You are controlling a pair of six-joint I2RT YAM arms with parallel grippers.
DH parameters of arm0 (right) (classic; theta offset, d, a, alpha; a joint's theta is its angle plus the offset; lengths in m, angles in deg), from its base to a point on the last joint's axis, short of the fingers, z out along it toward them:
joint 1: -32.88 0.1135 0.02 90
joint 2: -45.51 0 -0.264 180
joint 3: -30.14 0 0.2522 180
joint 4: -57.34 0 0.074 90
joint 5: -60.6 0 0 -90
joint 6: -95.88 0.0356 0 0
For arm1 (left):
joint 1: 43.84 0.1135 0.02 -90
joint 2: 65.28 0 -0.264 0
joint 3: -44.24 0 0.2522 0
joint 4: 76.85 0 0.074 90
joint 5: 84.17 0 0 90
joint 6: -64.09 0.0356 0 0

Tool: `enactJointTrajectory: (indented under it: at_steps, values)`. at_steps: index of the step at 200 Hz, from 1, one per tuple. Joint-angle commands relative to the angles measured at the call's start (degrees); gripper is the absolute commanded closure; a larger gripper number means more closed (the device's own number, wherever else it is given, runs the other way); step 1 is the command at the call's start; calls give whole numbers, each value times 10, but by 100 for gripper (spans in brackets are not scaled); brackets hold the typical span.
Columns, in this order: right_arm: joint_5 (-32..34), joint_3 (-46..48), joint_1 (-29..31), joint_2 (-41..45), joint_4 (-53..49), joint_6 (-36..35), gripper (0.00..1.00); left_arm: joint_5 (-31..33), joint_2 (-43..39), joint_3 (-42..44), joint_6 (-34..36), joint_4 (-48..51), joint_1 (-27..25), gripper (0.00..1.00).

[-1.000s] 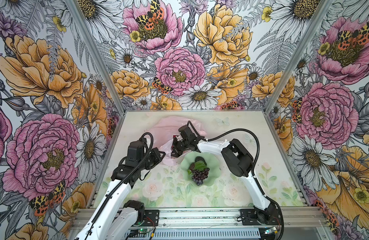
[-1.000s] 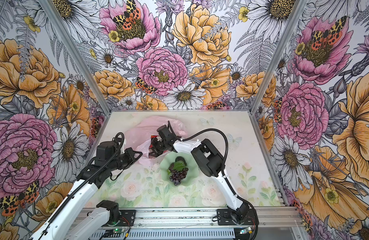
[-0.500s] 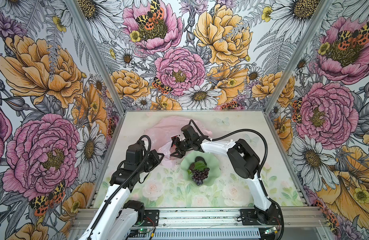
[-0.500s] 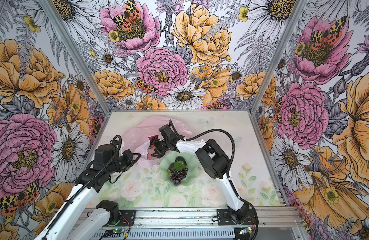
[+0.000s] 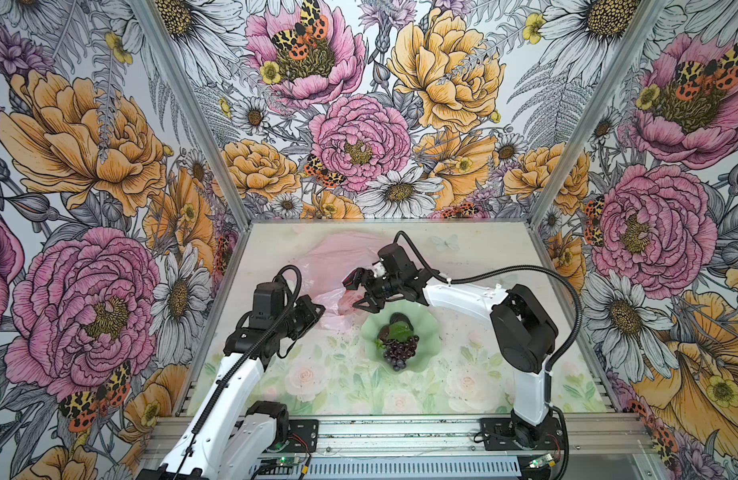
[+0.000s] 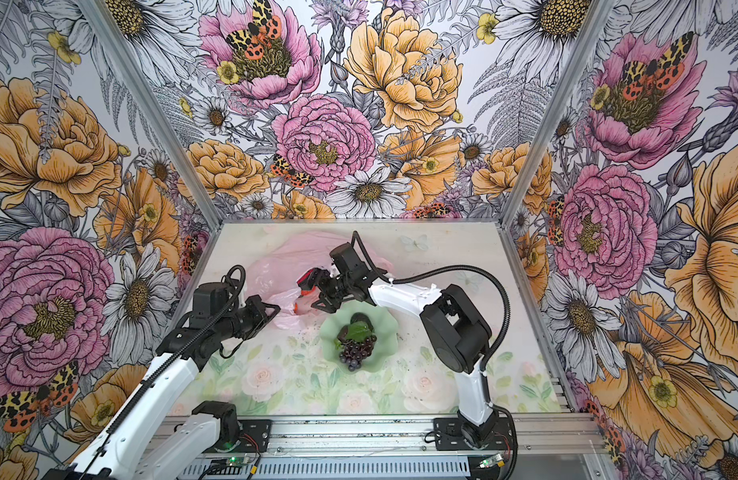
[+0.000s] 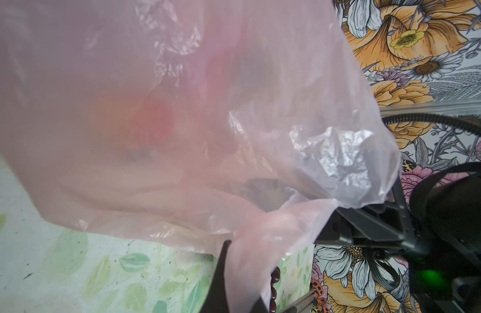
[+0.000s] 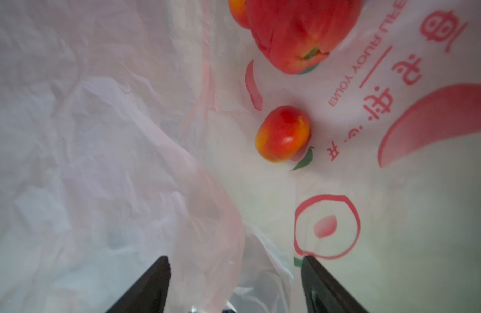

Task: Place the fruits into the plastic bag
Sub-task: 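Withdraw the open right gripper out of the bag and back over the bowl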

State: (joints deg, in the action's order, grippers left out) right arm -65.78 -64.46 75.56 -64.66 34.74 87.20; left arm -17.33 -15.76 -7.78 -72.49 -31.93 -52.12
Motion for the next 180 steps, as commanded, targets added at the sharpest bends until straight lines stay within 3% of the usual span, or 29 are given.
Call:
enactJointTrajectory:
  at_steps: [1,22,38,105,151,180]
  values:
    - [33,22,0,66,-36,-19,19,0,1,-9,0,-38,-12,100]
    - [58,49,0,110,-64,-34,13,15,-2,5,-4,-65,-29,100]
    - [74,63,-1,143,-90,-48,1,26,3,11,3,-71,-42,100]
    - [51,48,-63,237,-189,-185,0,36,35,14,-23,-84,-45,100]
    - [97,83,-129,344,-205,-305,0,68,35,9,-28,-53,-47,100]
    - [140,109,-134,420,-214,-369,1,65,29,5,-15,-40,-37,100]
